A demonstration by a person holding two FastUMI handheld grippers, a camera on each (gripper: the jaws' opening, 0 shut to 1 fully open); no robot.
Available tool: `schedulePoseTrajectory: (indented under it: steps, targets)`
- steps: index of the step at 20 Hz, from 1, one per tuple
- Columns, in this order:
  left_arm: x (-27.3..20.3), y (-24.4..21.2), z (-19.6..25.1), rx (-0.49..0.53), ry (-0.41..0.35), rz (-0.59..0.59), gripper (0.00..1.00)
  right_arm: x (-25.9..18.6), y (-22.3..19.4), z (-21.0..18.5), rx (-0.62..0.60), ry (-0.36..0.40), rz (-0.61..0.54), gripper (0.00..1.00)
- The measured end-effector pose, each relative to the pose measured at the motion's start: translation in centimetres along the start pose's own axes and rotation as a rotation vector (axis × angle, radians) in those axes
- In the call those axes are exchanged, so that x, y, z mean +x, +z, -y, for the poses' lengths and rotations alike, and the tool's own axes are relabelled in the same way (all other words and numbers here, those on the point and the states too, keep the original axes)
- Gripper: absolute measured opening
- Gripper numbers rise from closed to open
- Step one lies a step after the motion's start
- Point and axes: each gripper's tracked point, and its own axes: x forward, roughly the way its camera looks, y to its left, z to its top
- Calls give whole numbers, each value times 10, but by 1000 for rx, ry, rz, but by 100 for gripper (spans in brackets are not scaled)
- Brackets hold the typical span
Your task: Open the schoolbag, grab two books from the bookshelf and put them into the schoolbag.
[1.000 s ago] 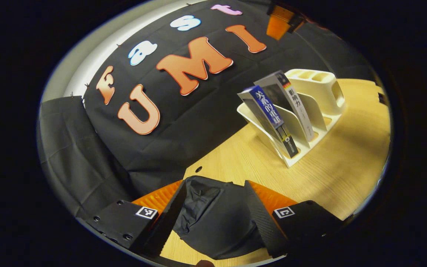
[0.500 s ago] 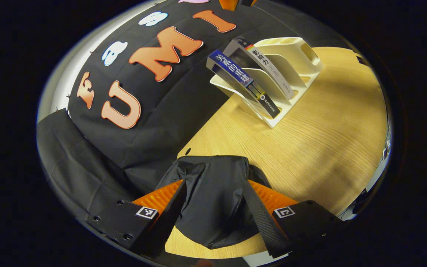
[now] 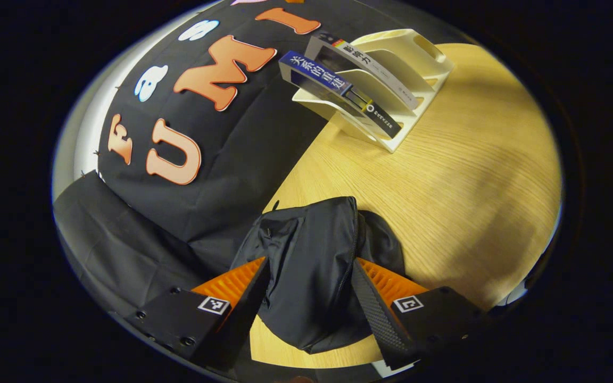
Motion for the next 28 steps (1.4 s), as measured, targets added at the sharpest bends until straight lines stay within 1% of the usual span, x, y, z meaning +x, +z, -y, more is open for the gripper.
schedulePoseTrajectory:
  steps: [1, 2, 3, 6, 9, 12, 14, 16, 17, 18, 20, 21, 22, 23, 26, 28]
  targets:
    - [1, -1, 4, 24, -1, -7, 95, 1, 1, -1, 0, 3, 0, 98]
    - [4, -5, 3, 41, 16, -8, 94, 1, 1, -2, 1, 5, 1, 98]
    - [6, -10, 2, 55, 21, -25, 90, 3, 2, -3, -2, 6, 2, 98]
    - [10, -29, -9, 52, 43, -68, 89, 7, 4, -5, -6, 7, 3, 98]
    - [19, -33, -21, 51, 62, -79, 88, 11, 3, -10, 0, 8, -4, 98]
    - [37, -29, -26, 61, 47, -77, 88, 15, 9, -15, -6, 7, -1, 98]
    - [49, -29, -28, 62, 24, -75, 84, 17, 13, -20, -14, 4, 2, 98]
    - [57, -28, -28, 51, -11, -75, 73, 19, 16, -25, -19, 2, 5, 98]
    - [57, -27, -28, 39, -34, -77, 69, 21, 17, -27, -22, 0, 5, 98]
    - [58, -26, -27, 29, -63, -83, 63, 23, 18, -30, -25, -2, 2, 98]
    - [55, -24, -30, -5, -117, -85, 33, 25, 20, -34, -31, -6, -3, 98]
    - [53, -23, -33, -21, -145, -87, 22, 26, 21, -37, -36, -9, -5, 98]
    - [50, -21, -37, -35, -167, -86, 19, 28, 23, -39, -43, -11, -8, 98]
    - [49, -20, -40, -53, -199, -86, 12, 30, 25, -41, -49, -15, -12, 98]
    - [47, -14, -57, -123, -263, -85, 11, 37, 28, -49, -65, -12, -31, 98]
    - [44, -14, -65, -176, -342, -91, 11, 43, 27, -56, -80, -2, -57, 98]
